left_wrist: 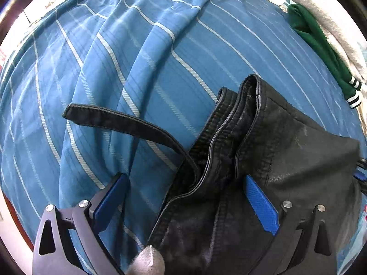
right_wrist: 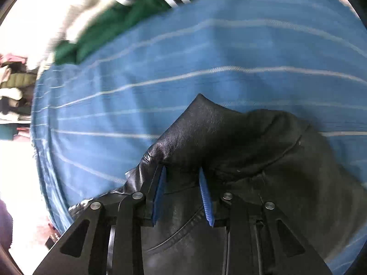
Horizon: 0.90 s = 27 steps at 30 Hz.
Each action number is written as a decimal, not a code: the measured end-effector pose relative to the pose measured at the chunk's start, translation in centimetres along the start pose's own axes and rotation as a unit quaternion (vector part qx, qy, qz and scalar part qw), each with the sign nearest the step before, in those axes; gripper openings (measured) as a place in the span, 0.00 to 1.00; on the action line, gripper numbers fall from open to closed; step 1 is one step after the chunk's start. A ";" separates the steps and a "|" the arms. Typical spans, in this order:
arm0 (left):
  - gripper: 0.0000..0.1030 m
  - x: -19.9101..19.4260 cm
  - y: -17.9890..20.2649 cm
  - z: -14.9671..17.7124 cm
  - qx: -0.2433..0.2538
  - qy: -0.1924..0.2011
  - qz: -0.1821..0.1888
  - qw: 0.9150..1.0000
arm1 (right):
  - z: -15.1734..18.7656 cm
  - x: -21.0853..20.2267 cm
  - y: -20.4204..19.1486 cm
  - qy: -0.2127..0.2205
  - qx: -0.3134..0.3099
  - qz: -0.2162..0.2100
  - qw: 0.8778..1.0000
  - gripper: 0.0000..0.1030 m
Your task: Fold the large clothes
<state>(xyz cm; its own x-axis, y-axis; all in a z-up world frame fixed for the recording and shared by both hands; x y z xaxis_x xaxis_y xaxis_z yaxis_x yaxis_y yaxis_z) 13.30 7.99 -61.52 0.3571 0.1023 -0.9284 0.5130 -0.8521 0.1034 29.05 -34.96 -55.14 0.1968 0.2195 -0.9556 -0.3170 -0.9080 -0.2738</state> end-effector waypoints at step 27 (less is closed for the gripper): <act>1.00 -8.7 13.1 -0.2 0.107 0.054 -0.054 0.991 | 5.9 -11.4 5.8 0.081 0.010 -0.087 0.993 0.77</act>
Point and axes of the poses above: each gripper's, at about its wrist camera, not at the fingertips, and x roughly the way its jaws point, y to its right, z to its underside, the point moved 2 cm from there along x, roughly the way its jaws point, and after that the axes turned 9 degrees about y, right-handed, at the moved point
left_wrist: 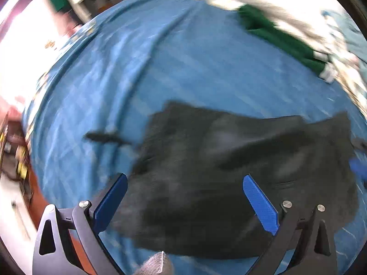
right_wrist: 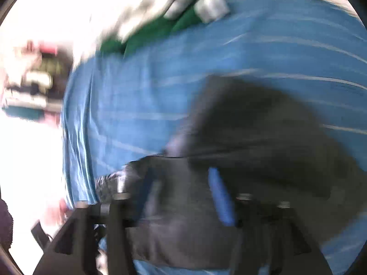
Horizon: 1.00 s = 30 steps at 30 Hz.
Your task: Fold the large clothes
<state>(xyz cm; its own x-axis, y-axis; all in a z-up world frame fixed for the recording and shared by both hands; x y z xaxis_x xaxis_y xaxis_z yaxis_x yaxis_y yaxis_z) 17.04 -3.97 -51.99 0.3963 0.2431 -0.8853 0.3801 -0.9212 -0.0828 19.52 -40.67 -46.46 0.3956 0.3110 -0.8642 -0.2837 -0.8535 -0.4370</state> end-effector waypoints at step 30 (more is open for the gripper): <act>1.00 8.8 7.4 -1.4 0.021 -0.079 0.074 0.994 | 1.8 6.3 14.7 0.042 0.273 -0.220 0.935 0.32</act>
Point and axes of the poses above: each gripper's, at about its wrist camera, not at the fingertips, and x roughly the way its jaws point, y to its right, z to its underside, the point moved 2 cm from there along x, roughly the way its jaws point, and after that the axes turned 9 degrees about y, right-handed, at the moved point
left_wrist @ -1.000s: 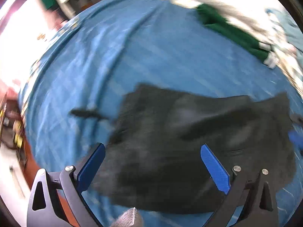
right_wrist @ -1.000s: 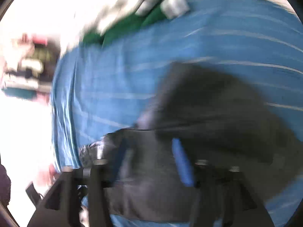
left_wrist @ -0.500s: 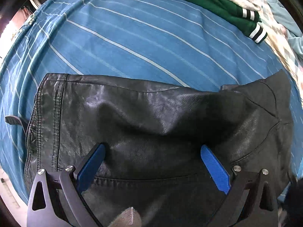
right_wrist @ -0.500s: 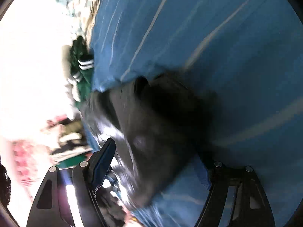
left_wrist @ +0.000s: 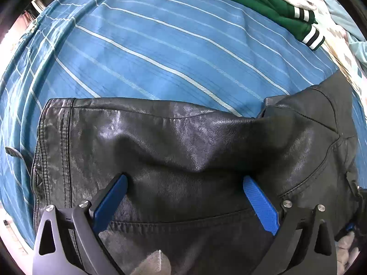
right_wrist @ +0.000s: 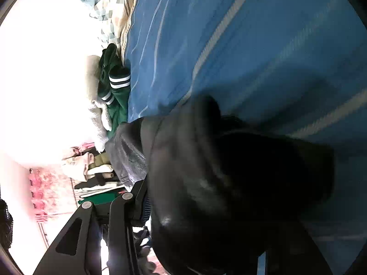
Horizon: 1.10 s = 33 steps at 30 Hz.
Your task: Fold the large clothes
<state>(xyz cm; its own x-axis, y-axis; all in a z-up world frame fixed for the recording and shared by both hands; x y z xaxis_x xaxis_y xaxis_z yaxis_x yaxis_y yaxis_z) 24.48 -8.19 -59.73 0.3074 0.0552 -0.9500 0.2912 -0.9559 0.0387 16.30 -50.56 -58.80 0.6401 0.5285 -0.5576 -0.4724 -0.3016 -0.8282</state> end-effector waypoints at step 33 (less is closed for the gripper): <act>0.99 -18.1 -32.2 19.5 -0.344 0.011 -0.135 0.929 | 41.4 22.5 -19.4 -0.410 -0.391 0.108 0.817 0.42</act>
Point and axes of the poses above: each gripper's, at about its wrist camera, not at the fingertips, and x roughly the way its jaws point, y to its right, z to its underside, the point moved 2 cm from there along x, roughly the way its jaws point, and after that the axes turned 9 degrees about y, right-handed, at the moved point
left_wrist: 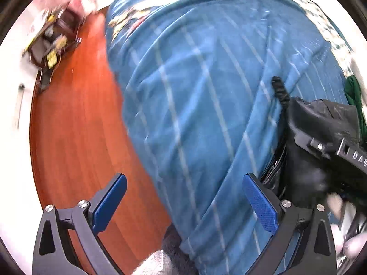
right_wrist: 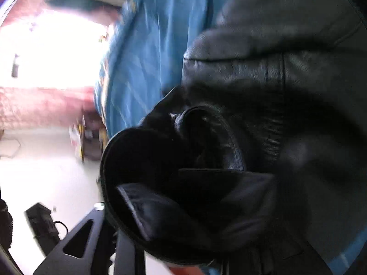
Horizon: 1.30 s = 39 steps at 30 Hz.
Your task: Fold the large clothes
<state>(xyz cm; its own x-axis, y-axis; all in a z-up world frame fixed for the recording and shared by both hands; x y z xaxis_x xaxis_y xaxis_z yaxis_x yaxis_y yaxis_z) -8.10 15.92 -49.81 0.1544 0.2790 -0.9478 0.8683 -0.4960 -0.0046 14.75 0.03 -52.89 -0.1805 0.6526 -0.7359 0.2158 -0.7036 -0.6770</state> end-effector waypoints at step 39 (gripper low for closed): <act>0.99 5.3 6.4 1.3 -0.091 -0.025 0.113 0.989 | -3.0 -13.8 20.0 0.052 0.069 -0.050 0.995 0.78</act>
<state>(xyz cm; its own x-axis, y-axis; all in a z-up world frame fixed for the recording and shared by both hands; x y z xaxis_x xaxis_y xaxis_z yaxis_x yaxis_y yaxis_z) -2.29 13.16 -55.28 0.3344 0.1342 -0.9328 0.8856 -0.3833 0.2624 24.48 -22.17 -56.23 -0.0921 0.7420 -0.6641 0.0671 -0.6608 -0.7476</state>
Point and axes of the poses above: each gripper's, at about its wrist camera, not at the fingertips, and x roughly the way its jaws point, y to its right, z to its underside, the point moved 2 cm from there along x, roughly the way its jaws point, and after that the axes turned 9 degrees about y, right-handed, at the moved point
